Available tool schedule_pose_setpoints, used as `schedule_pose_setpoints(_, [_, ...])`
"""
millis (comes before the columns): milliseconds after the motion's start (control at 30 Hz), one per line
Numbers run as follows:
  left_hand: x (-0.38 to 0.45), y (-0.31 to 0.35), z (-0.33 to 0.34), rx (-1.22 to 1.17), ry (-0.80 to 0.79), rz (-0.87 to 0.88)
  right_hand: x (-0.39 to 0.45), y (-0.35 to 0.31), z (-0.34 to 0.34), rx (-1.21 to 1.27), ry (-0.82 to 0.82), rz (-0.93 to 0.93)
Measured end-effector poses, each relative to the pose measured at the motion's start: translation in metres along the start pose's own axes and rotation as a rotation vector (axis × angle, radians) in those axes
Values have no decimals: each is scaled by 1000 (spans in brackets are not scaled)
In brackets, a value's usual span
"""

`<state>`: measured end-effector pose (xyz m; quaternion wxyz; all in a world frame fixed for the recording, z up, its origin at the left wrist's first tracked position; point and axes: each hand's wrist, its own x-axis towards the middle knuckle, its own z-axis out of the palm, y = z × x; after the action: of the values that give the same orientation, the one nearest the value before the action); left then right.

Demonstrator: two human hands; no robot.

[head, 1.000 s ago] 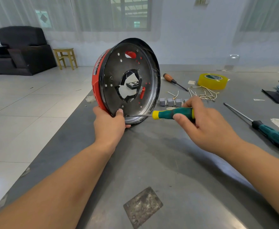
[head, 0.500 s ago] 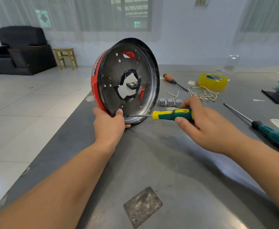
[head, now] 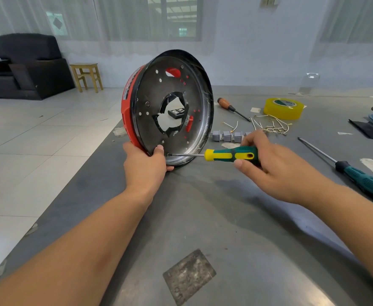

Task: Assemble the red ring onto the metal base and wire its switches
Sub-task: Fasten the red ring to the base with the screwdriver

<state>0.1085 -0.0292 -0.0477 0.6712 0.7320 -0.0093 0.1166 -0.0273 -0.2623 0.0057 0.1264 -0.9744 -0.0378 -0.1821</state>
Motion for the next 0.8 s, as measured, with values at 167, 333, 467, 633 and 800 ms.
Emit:
schedule_pose_setpoints(167, [0,-1,-1,-1,-13,5,8,-20,8,499,-66,589])
schedule_pose_setpoints(333, [2,-1,0,-12,4,-11,8,-21,6,688,-118,606])
schedule_pose_setpoints(467, [0,-2,2,12,-13,18,5,-10,-7,286,-28,136])
schedule_pose_setpoints(633, [1,-4,1,-2,-27,10,0,-10,1,6,147,19])
schedule_pose_setpoints(800, [0,-3,0,-22,-35,7,8,-29,11,686,31,638])
